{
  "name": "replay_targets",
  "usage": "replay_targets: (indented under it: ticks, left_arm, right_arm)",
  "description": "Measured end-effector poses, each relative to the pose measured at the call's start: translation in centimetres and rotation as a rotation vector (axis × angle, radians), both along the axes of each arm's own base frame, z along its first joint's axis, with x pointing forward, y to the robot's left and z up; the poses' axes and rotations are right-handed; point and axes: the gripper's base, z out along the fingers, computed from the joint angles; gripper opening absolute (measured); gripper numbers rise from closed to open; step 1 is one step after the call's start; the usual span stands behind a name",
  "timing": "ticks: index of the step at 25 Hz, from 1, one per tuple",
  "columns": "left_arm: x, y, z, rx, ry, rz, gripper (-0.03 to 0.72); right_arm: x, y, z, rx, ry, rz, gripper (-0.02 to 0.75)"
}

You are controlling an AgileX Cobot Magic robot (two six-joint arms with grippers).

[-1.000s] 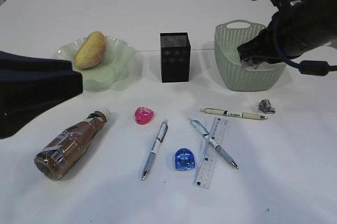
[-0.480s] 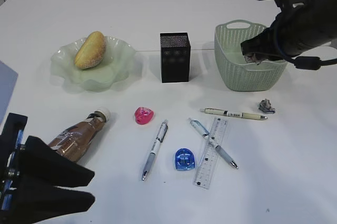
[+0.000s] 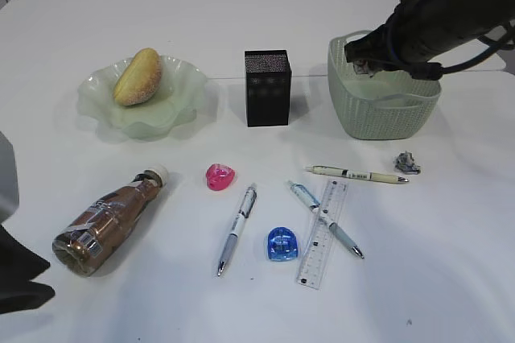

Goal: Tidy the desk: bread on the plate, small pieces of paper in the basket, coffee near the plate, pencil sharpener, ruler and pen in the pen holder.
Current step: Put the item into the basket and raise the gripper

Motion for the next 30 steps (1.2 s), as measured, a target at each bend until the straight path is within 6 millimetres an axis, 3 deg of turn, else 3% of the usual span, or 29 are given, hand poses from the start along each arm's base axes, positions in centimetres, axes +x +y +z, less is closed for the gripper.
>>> replay_targets:
  ticks: [8,16,27,30]
  left_arm:
    - [1.7,2.1,1.4,-0.017,0.074,0.355,0.192]
    - [3.5,3.4,1.4,-0.154,0.213,0.776,0.192]
    - [4.0,3.4,0.7,-0.160,0.256,0.837,0.192]
    - [4.0,3.4,0.7,-0.160,0.256,0.837,0.192]
  right_arm:
    - [4.0,-2.7,-1.0,0.022,-0.018,-0.093,0.015]
    - [6.4,-2.5,-3.0,0.035,-0.009,-0.109,0.015]
    - [9.8,-2.8,-6.6,0.044,-0.013,-0.127,0.016]
    - [9.9,-3.0,-6.9,0.044,-0.011,-0.131,0.084]
